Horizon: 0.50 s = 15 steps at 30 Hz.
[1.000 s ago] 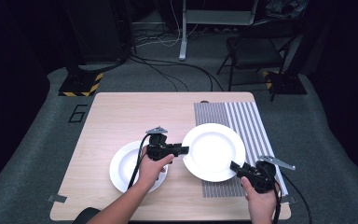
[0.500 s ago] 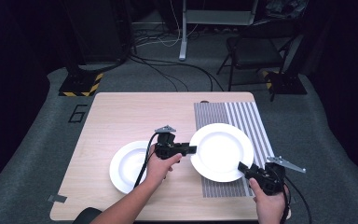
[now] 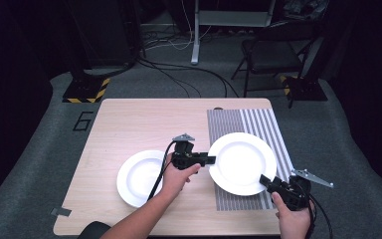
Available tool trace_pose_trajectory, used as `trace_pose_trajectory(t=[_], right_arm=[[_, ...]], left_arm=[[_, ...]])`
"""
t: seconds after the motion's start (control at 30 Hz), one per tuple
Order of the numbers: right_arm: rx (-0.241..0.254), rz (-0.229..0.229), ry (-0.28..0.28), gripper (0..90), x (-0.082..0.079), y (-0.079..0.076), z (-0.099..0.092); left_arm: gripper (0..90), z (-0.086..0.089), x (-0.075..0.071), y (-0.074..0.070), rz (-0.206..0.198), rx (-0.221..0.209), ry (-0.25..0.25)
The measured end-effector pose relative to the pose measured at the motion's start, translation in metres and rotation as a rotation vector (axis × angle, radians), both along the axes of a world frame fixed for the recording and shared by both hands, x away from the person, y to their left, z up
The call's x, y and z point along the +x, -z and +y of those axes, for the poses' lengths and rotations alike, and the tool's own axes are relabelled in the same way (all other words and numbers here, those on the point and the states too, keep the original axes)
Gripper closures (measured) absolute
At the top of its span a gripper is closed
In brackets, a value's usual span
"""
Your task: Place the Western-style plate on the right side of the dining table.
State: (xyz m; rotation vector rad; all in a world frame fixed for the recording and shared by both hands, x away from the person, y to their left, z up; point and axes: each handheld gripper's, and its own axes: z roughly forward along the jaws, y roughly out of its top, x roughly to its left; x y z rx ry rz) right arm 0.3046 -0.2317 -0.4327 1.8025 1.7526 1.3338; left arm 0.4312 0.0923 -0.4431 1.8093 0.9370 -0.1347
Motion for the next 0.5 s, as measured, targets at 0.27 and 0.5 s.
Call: trace_pose_trajectory(t=[0.27, 0.5], right_arm=[[0.000, 0.002, 0.012, 54.0, -0.003, 0.001, -0.007], [0.002, 0.002, 0.020, 54.0, -0.006, 0.001, -0.013]], left_arm=[[62.5, -0.009, 0.002, 0.001, 0.002, 0.001, 0.012], [62.6, -0.017, 0.003, 0.002, 0.001, 0.002, 0.023]])
